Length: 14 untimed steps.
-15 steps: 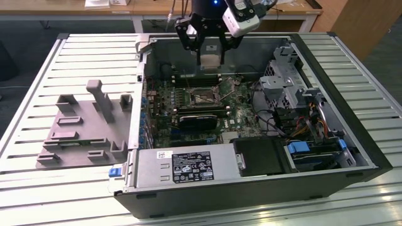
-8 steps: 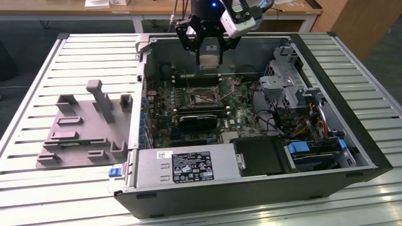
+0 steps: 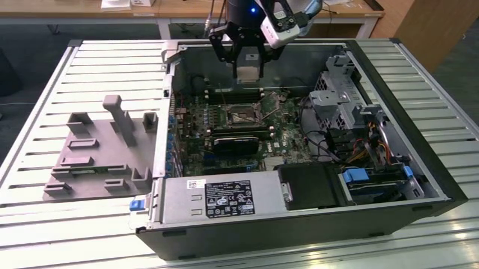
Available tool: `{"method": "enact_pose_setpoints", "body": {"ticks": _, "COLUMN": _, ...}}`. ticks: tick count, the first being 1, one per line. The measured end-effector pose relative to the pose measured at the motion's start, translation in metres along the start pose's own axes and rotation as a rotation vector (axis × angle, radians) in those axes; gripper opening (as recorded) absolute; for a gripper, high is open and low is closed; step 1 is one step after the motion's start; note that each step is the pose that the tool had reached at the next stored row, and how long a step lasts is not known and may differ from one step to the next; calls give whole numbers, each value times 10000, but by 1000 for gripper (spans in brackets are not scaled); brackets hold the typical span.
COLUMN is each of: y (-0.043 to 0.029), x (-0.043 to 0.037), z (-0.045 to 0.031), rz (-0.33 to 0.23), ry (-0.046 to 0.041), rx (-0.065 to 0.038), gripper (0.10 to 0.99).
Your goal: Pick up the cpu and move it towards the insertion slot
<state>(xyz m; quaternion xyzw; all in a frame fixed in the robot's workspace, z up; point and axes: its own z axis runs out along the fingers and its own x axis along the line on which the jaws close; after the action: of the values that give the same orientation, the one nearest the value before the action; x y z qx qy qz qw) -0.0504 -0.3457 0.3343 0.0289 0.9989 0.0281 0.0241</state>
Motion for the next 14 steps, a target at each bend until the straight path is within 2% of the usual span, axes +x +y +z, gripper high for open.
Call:
{"method": "enact_pose_setpoints", "body": {"ticks": 7, "y": 86, "x": 4, "z": 28, "rz": 0, "ry": 3, "rx": 1, "gripper": 541}}
{"method": "enact_pose_setpoints", "body": {"ticks": 14, "y": 203, "x": 2, "z": 38, "rz": -4, "ry": 4, "rx": 2, "gripper": 541}}
